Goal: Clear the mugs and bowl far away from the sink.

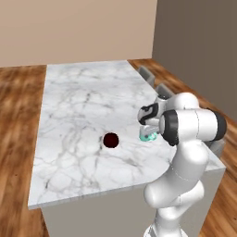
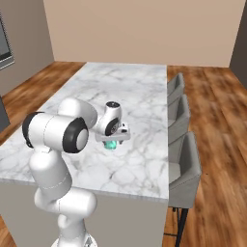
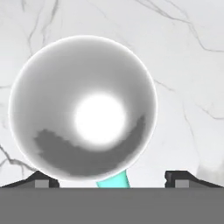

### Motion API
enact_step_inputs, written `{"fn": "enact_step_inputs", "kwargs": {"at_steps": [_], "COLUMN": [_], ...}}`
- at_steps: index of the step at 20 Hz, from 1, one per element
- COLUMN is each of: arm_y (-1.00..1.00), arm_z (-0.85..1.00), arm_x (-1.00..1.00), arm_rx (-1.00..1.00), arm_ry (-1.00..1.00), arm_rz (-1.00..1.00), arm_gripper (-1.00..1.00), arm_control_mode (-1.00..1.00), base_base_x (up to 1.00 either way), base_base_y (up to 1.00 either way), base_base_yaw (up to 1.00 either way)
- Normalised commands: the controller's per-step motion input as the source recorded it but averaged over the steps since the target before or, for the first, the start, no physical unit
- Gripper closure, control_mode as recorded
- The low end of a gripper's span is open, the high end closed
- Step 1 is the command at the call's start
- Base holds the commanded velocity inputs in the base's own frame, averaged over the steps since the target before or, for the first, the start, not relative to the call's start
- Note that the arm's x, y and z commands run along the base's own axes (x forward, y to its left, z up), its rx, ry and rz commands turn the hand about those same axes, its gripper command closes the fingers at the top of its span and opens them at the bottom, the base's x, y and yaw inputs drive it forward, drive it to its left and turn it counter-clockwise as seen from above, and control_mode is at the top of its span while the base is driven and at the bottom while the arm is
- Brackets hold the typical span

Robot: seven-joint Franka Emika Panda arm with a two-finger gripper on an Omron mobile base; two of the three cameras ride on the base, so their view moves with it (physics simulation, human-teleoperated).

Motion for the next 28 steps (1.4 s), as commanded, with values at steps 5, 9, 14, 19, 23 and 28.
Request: {"fn": "enact_step_inputs", "kwargs": {"at_steps": [5,9,14,19,23,28], "arm_y": [-0.12,-0.01,0.07,0.20,0.26,0.27], "arm_z": [0.38,0.67,0.59,0.43,0.39,0.24], "arm_x": [-0.23,-0.30,-0.39,-0.85,-0.83,-0.67], "arm_rx": [0.10,0.05,0.00,-0.01,-0.03,-0.02], "arm_ry": [0.00,-0.03,-0.01,-0.01,-0.08,-0.04], "arm_rz": [0.02,0.03,0.00,0.00,-0.03,-0.23], "arm_gripper": [-1.00,-1.00,-1.00,-1.00,-1.00,-1.00], "arm_control_mode": [-1.00,-1.00,-1.00,-1.00,-1.00,-1.00], "base_base_x": [0.00,0.00,0.00,0.00,0.00,0.00], "base_base_y": [0.00,0.00,0.00,0.00,0.00,0.00], "base_base_yaw": [0.00,0.00,0.00,0.00,0.00,0.00]}}
